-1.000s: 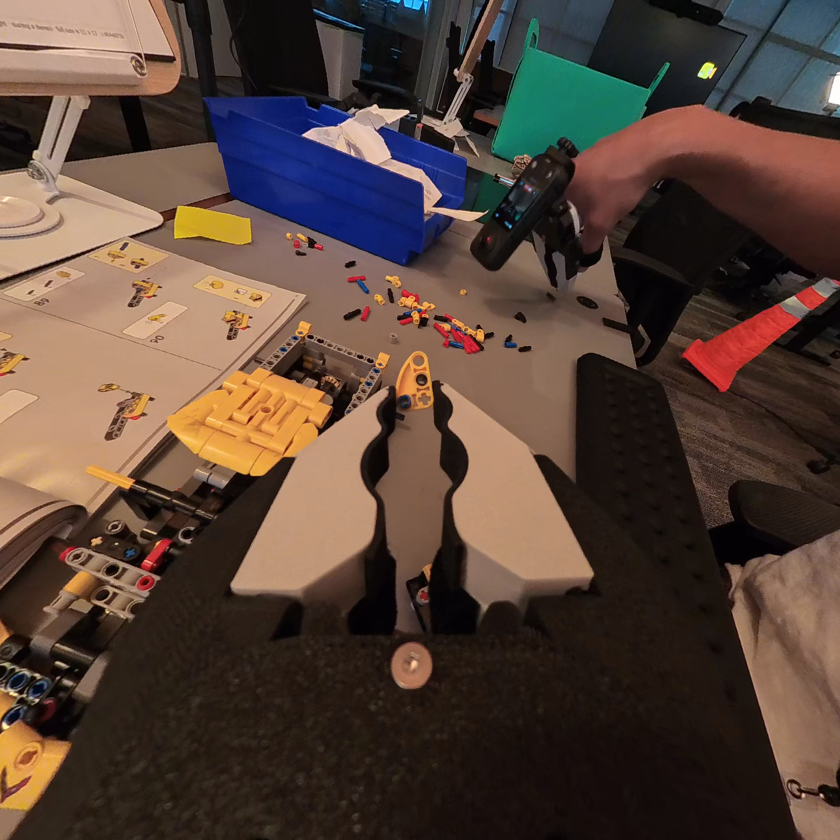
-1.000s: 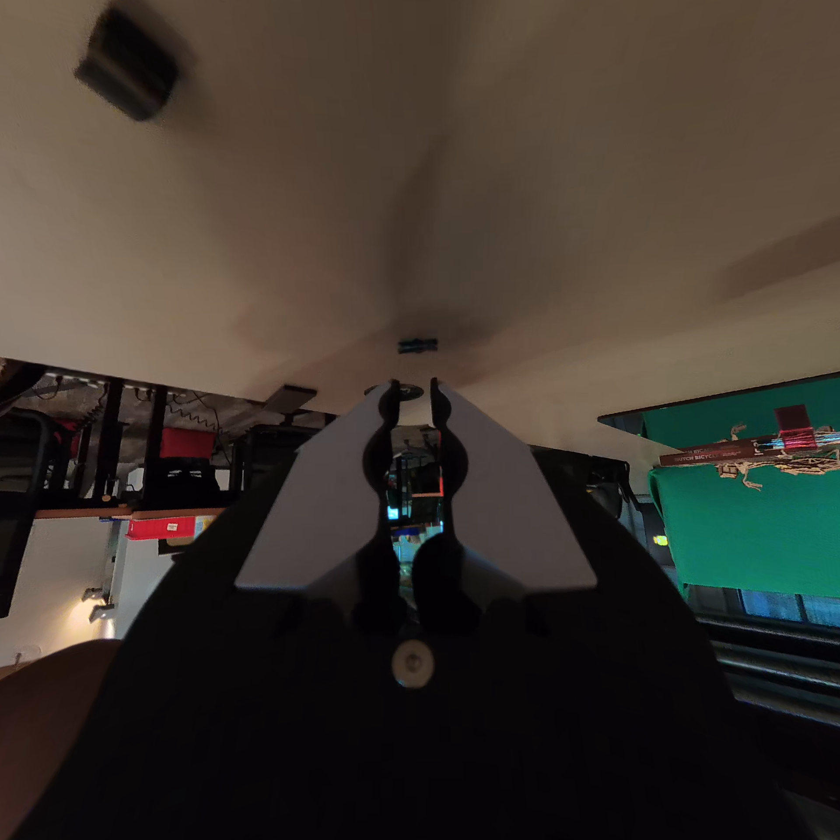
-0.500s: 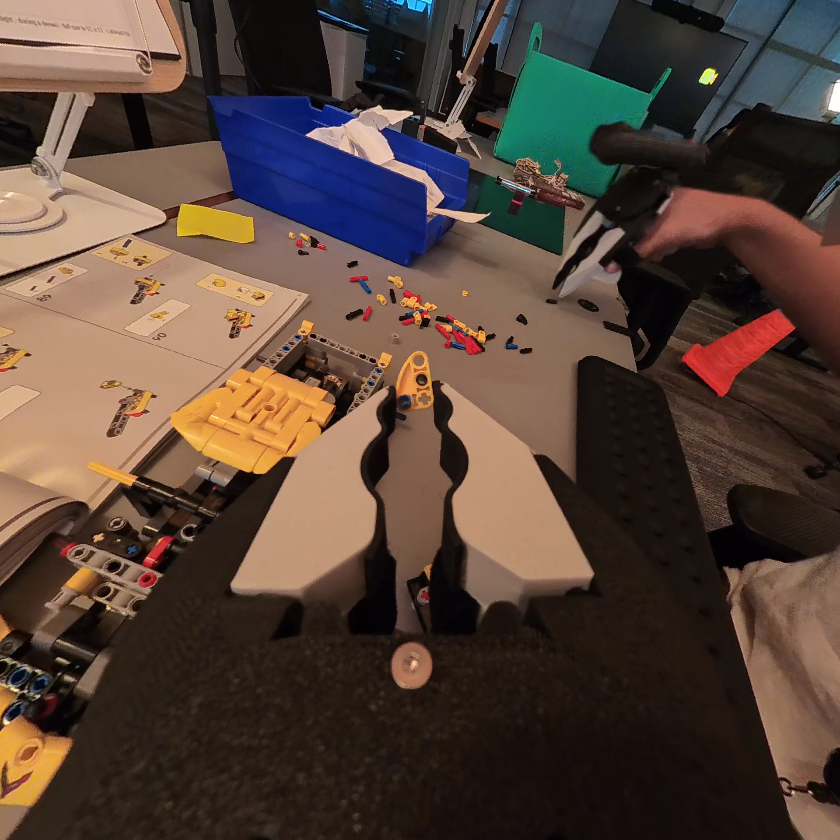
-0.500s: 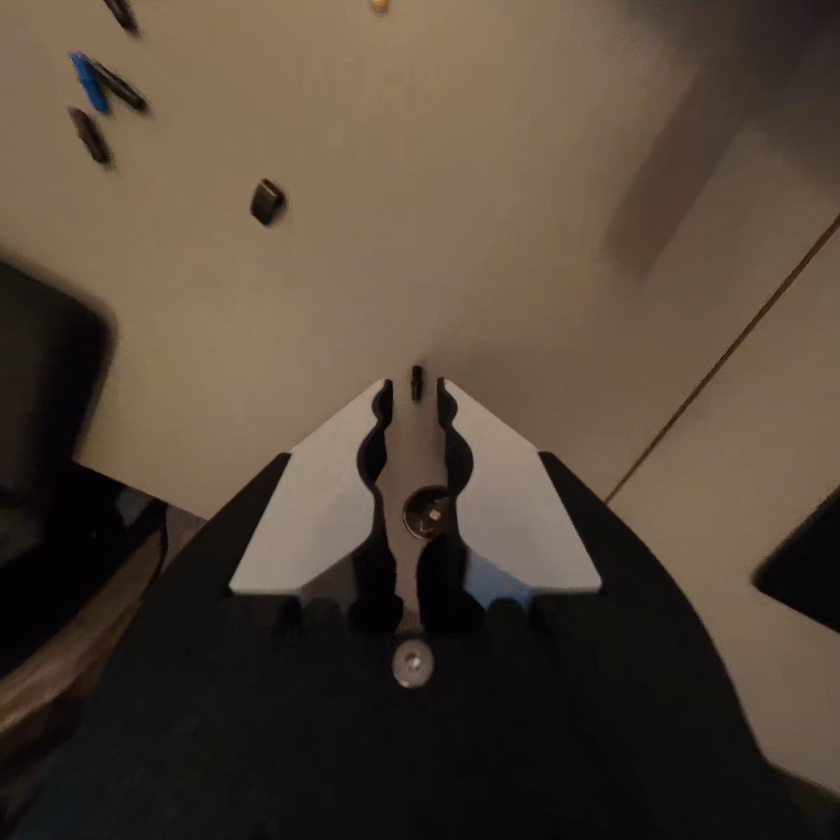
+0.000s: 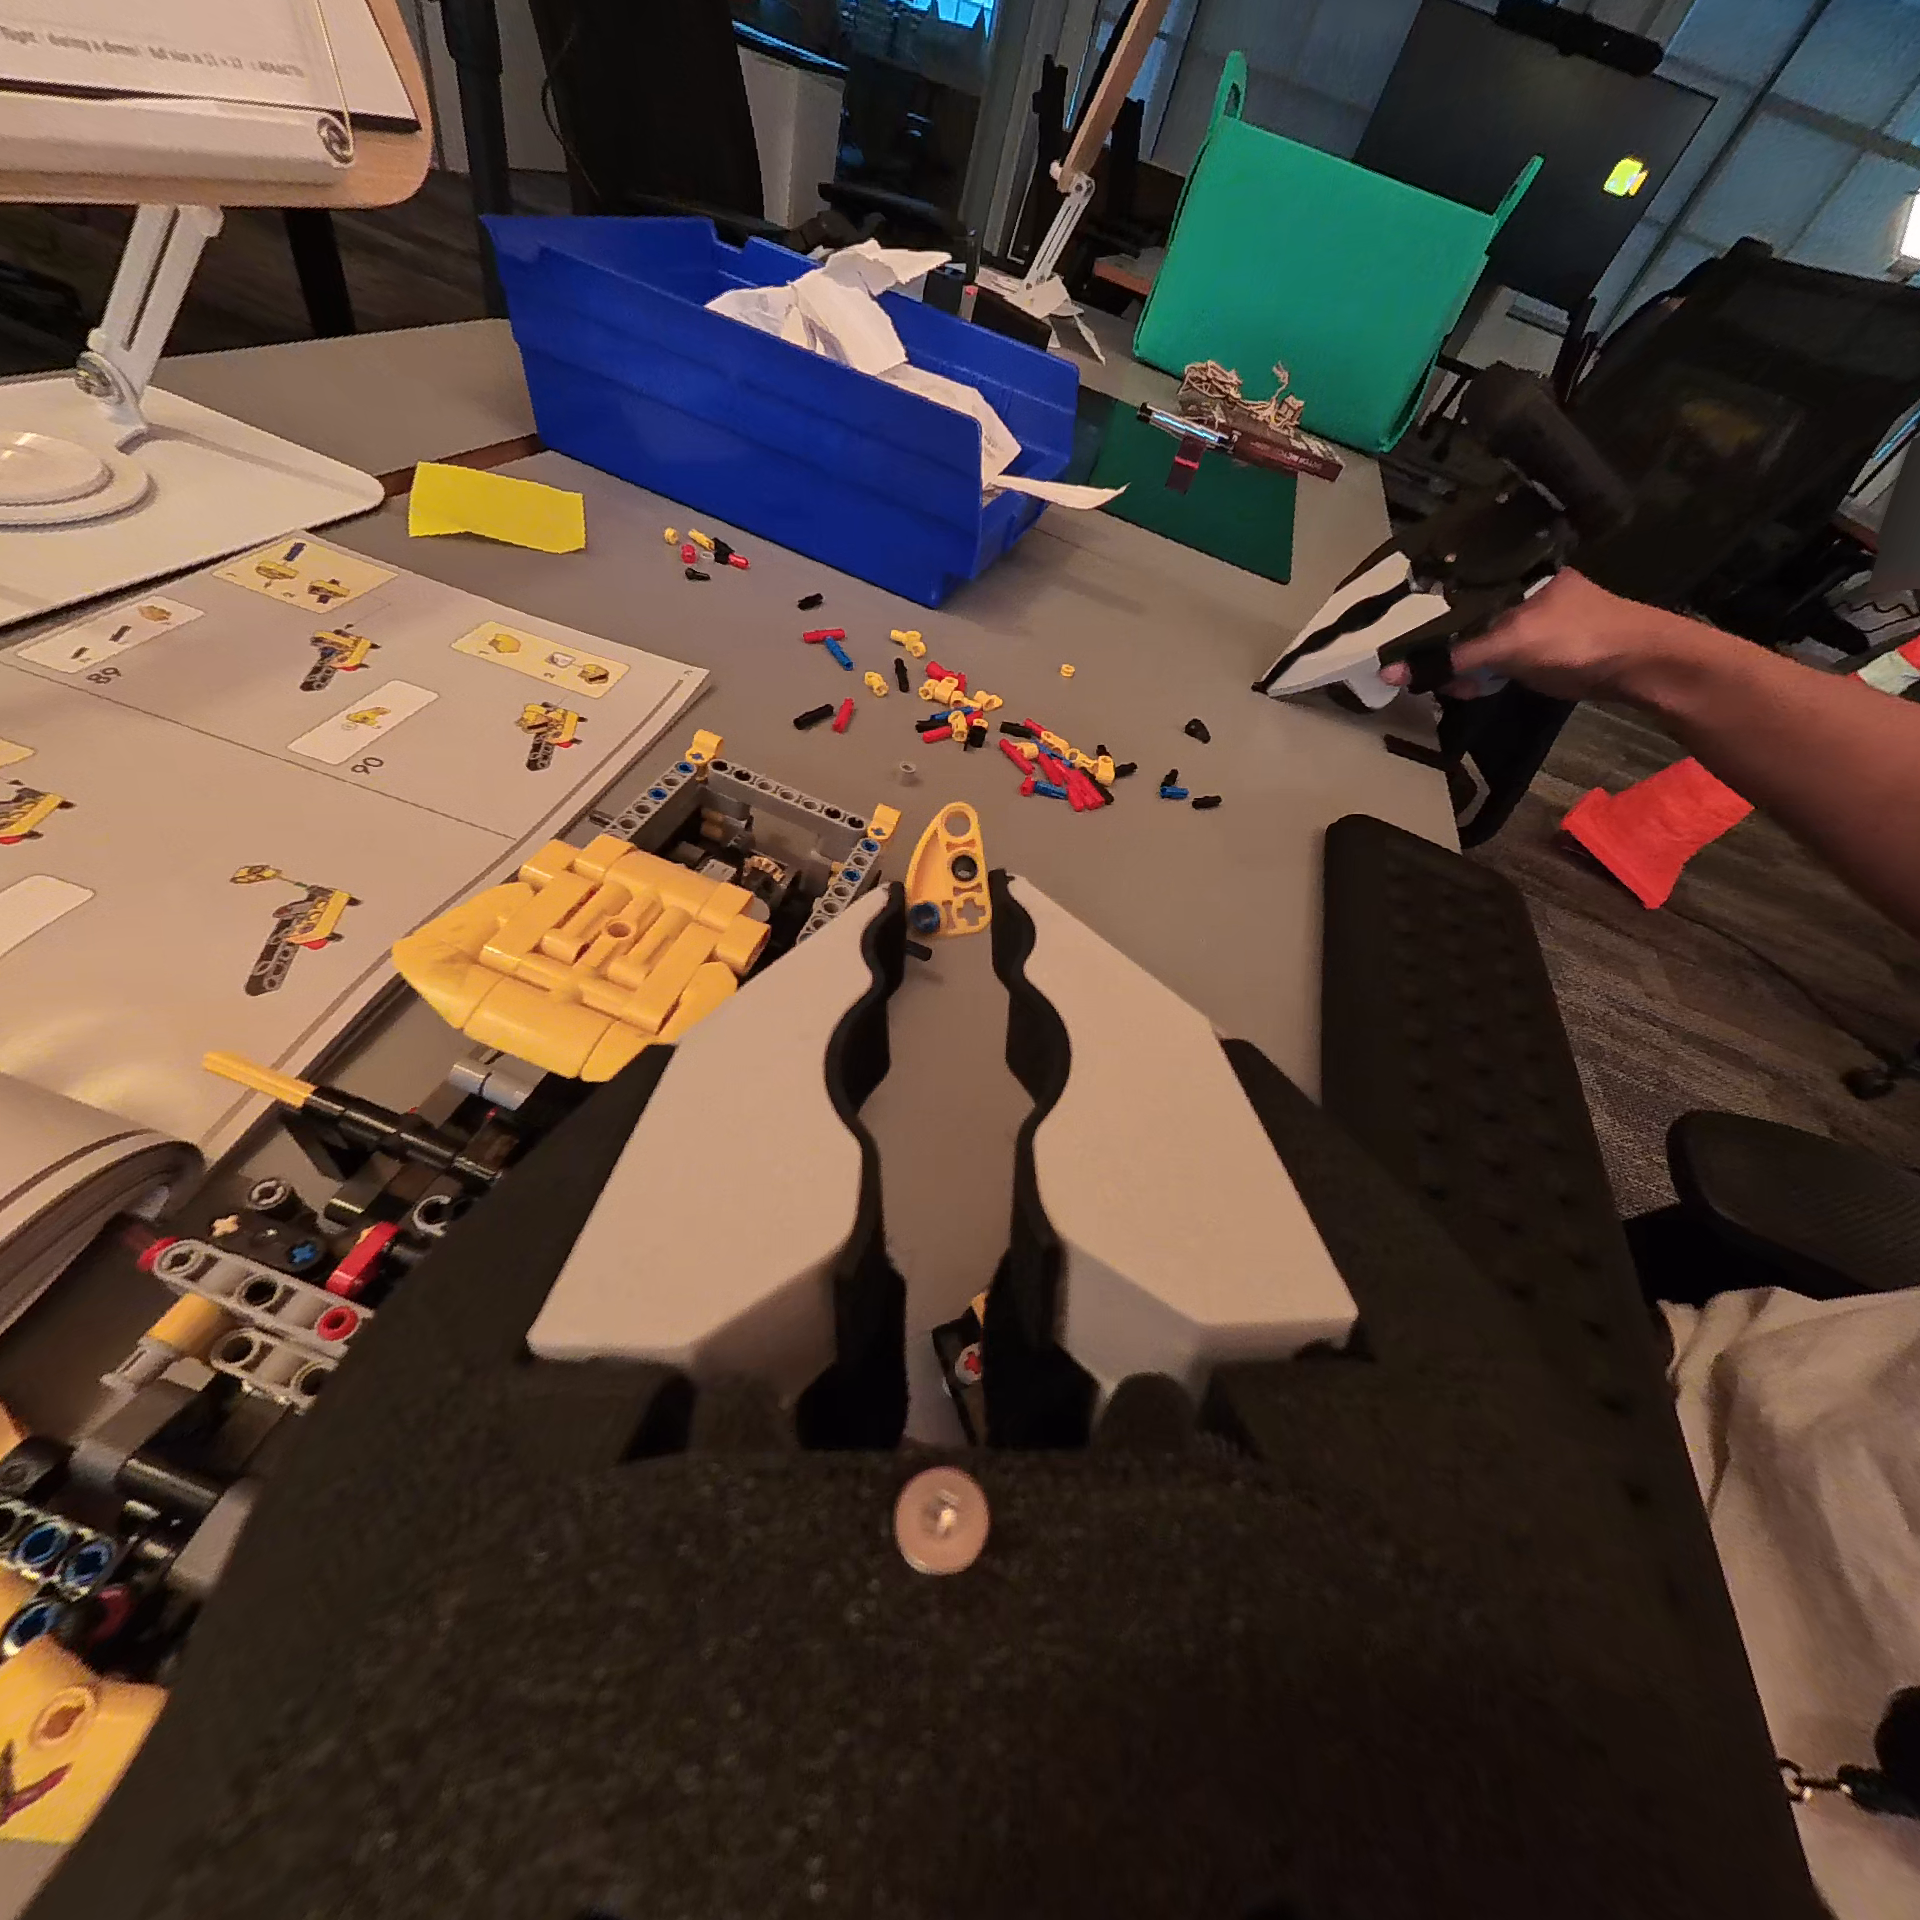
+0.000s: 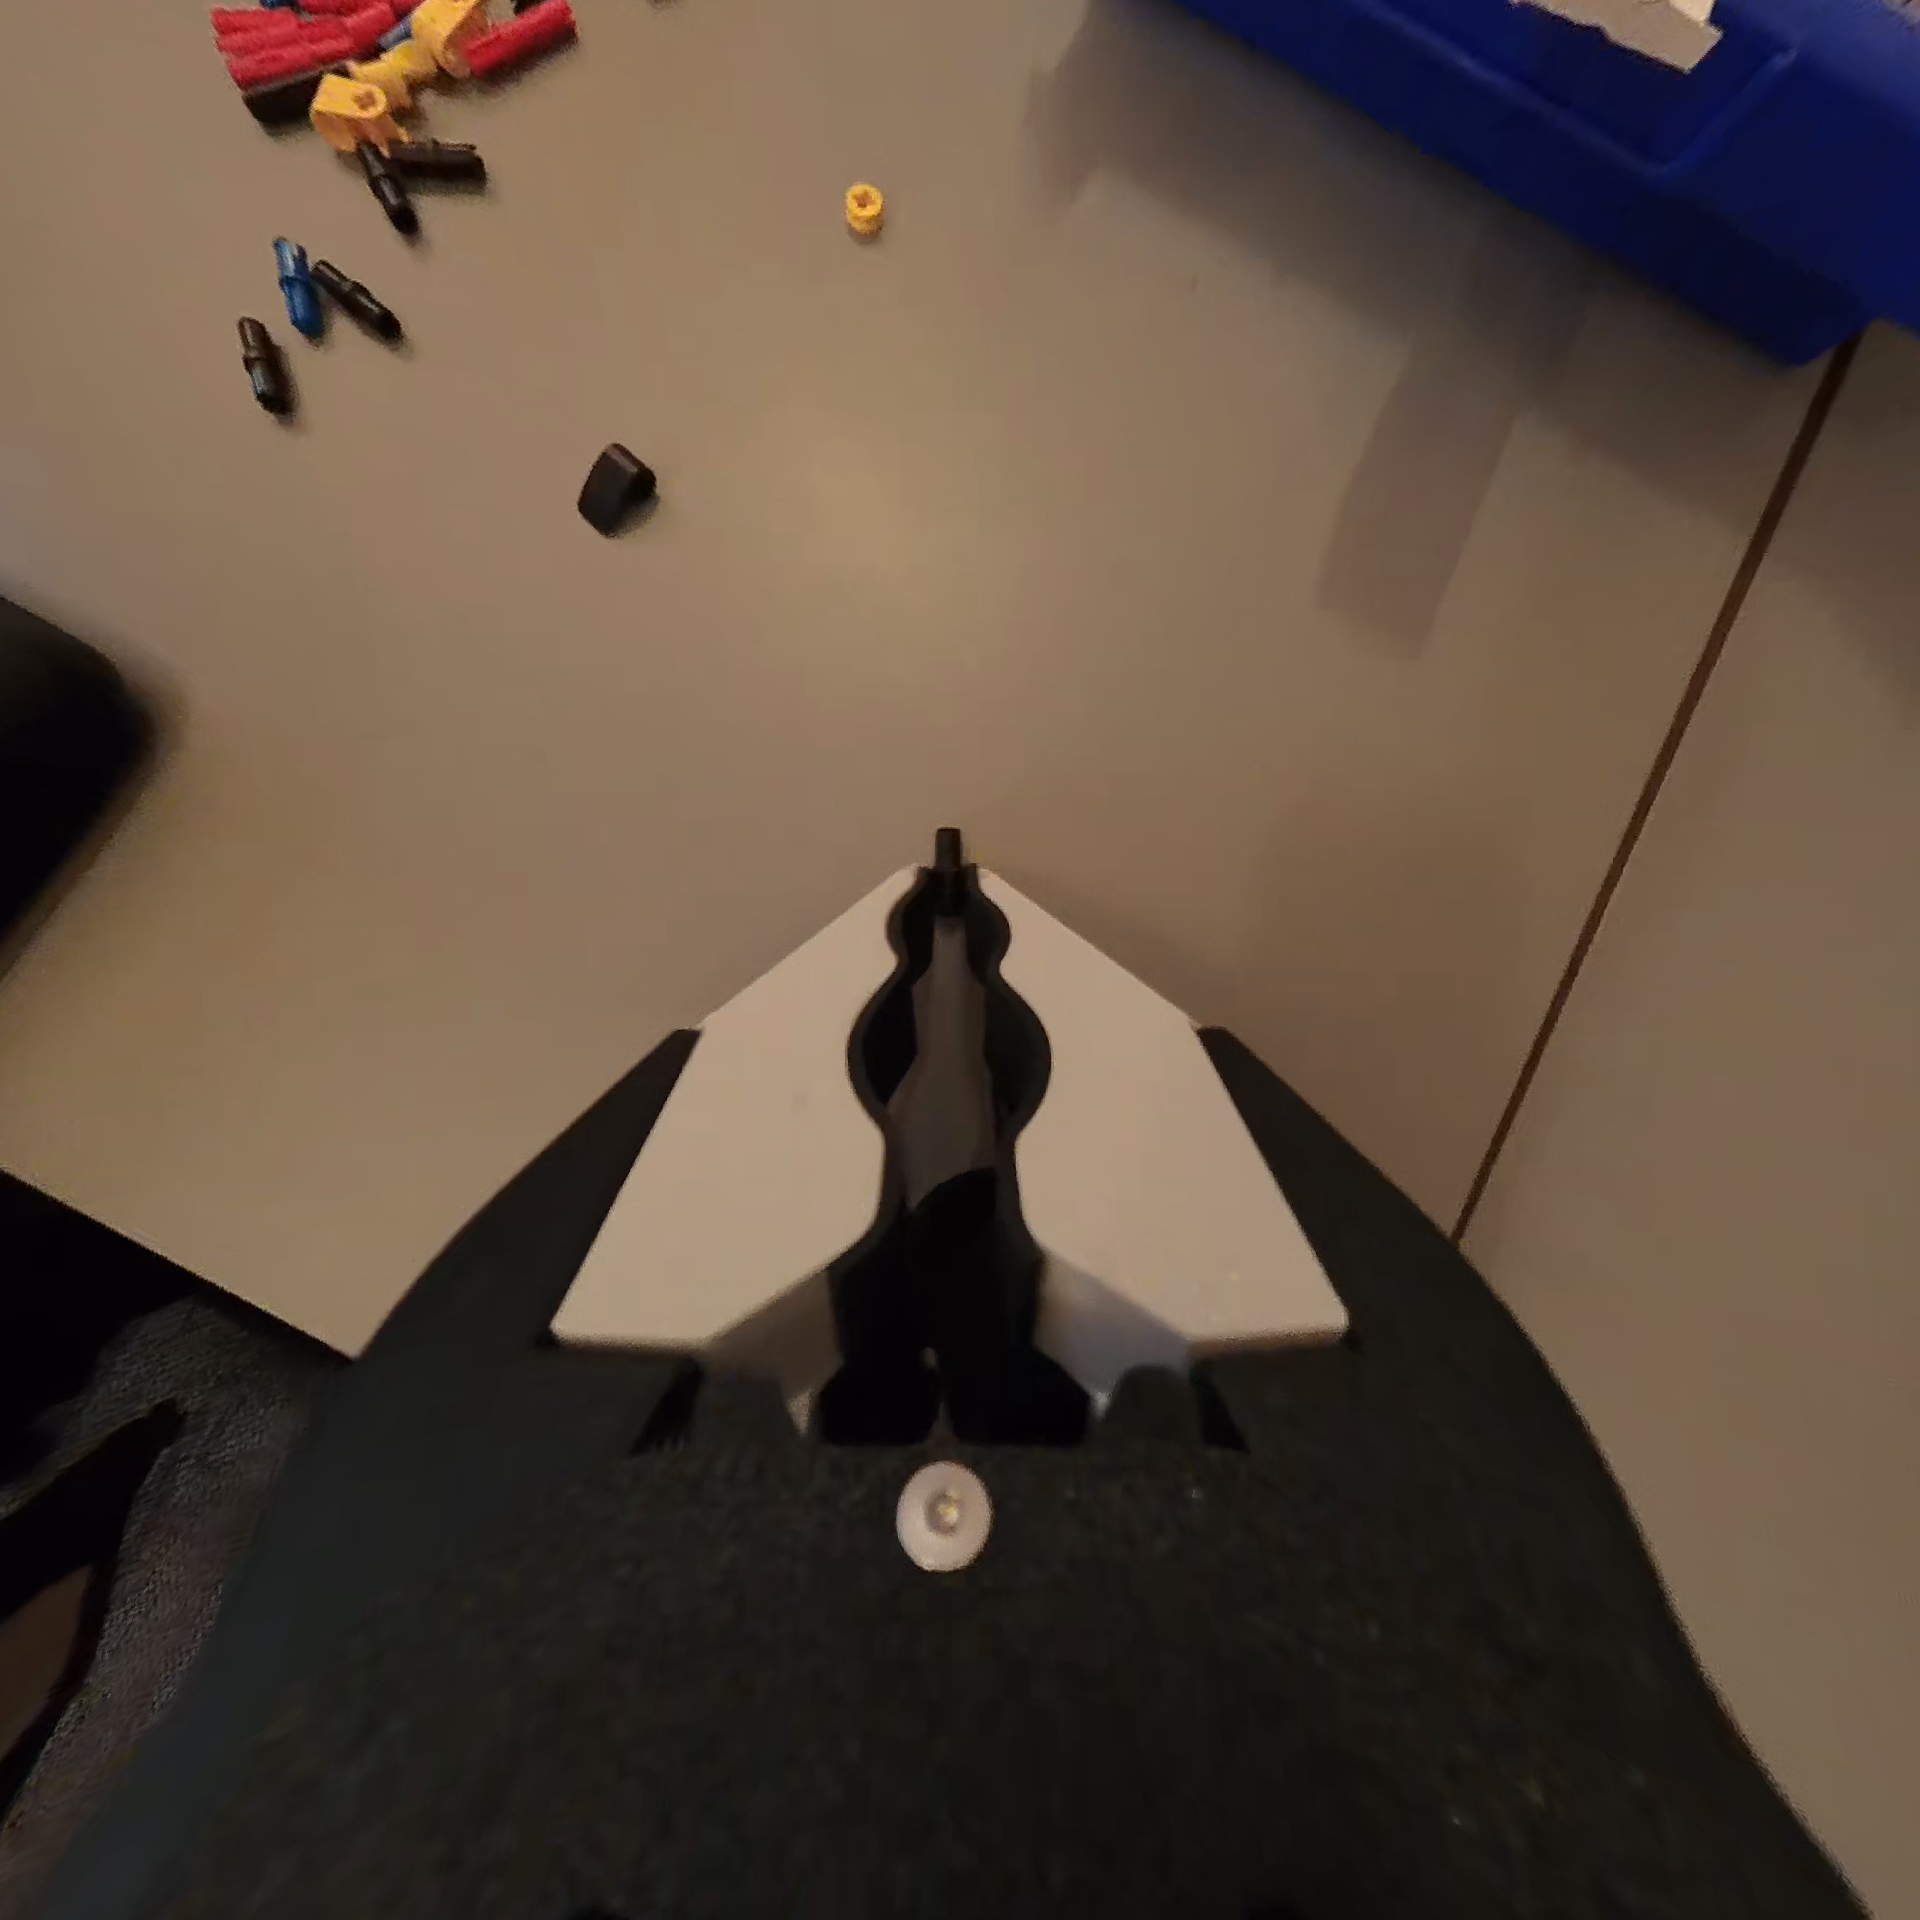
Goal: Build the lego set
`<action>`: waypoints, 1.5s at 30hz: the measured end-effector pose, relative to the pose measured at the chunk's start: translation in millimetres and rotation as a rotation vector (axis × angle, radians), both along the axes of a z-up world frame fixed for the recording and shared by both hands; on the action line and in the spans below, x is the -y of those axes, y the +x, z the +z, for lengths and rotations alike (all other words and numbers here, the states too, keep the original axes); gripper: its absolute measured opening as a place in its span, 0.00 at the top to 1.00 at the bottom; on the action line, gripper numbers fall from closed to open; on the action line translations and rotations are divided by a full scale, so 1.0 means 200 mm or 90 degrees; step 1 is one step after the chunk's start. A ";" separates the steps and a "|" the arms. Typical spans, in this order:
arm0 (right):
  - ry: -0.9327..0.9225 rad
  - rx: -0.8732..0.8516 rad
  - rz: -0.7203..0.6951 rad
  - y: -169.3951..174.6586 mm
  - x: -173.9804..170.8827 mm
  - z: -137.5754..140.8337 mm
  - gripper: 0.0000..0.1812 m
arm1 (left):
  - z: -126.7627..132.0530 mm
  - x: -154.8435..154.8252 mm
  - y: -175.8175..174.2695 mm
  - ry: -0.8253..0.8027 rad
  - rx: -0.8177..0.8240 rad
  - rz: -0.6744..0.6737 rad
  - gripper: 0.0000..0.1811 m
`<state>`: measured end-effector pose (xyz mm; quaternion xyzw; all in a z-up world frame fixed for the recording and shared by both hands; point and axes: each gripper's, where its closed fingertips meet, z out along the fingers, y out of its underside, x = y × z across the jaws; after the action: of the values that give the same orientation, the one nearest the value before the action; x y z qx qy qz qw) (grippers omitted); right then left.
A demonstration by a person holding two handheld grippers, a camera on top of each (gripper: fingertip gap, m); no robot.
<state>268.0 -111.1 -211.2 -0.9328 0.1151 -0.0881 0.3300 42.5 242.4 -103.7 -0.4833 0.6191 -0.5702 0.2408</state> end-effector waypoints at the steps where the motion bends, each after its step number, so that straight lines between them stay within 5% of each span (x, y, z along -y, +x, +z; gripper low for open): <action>1: -0.011 -0.004 0.000 0.00 0.00 0.00 0.98 | 0.00 0.00 0.00 0.001 0.000 0.000 0.92; 4: -0.100 -0.023 0.009 0.00 -0.02 0.04 0.98 | 0.00 0.00 0.00 0.003 -0.001 0.001 0.92; 11: -0.582 -0.211 0.019 -0.03 0.12 0.12 0.98 | 0.00 0.02 0.00 0.003 0.000 -0.007 0.91; 17: -0.843 -0.290 -0.041 -0.01 0.24 0.13 0.98 | 0.00 0.02 0.00 0.005 0.000 -0.007 0.91; 45: -0.881 -0.272 -0.038 0.00 0.25 0.04 0.93 | -0.02 0.02 0.00 0.013 -0.007 -0.009 0.91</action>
<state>267.0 -160.9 -203.6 -0.9214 0.1206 0.0342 -0.3679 42.6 237.8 -107.4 -0.4793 0.6297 -0.5628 0.2387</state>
